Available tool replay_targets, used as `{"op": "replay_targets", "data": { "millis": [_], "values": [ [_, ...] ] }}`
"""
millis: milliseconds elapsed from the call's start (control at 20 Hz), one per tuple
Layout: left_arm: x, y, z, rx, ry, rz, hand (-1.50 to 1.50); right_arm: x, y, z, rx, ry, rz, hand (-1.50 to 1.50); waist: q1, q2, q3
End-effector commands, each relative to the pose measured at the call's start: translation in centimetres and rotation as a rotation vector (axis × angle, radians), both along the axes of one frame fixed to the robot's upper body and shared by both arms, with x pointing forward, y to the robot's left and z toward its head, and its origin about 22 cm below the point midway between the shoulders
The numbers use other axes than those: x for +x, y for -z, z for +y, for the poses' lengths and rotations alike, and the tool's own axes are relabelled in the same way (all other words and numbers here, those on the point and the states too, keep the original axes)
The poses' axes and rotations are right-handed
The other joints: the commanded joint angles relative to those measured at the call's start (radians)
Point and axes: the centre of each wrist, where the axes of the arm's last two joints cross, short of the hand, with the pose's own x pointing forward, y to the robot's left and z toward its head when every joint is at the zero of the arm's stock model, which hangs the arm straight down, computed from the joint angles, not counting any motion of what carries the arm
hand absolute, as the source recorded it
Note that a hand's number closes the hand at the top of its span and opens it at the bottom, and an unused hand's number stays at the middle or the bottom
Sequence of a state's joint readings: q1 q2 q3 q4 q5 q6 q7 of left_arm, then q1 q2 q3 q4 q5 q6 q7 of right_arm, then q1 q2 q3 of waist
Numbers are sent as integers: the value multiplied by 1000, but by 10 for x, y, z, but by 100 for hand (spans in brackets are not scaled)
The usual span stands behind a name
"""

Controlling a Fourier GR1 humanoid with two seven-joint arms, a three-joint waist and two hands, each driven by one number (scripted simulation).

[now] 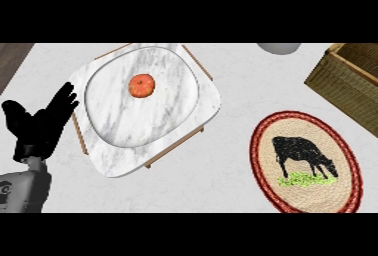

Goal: Pick the can from the placemat and place it in the basket

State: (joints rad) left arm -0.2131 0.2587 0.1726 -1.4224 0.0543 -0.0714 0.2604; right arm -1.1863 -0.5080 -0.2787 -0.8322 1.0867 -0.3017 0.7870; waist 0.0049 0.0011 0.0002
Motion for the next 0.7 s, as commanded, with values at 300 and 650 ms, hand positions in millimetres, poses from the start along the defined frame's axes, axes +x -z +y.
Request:
{"op": "replay_targets", "data": {
  "millis": [300, 650],
  "values": [
    [3, 3, -22, 0, 20, -13, 0, -5, 40, -69, 117, 192, -85, -150, 10, 6, 0],
    [-1, 9, -10, -7, 6, -4, 0, -7, 49, -84, 56, 80, -91, -150, 7, 3, 0]
  ]
}}
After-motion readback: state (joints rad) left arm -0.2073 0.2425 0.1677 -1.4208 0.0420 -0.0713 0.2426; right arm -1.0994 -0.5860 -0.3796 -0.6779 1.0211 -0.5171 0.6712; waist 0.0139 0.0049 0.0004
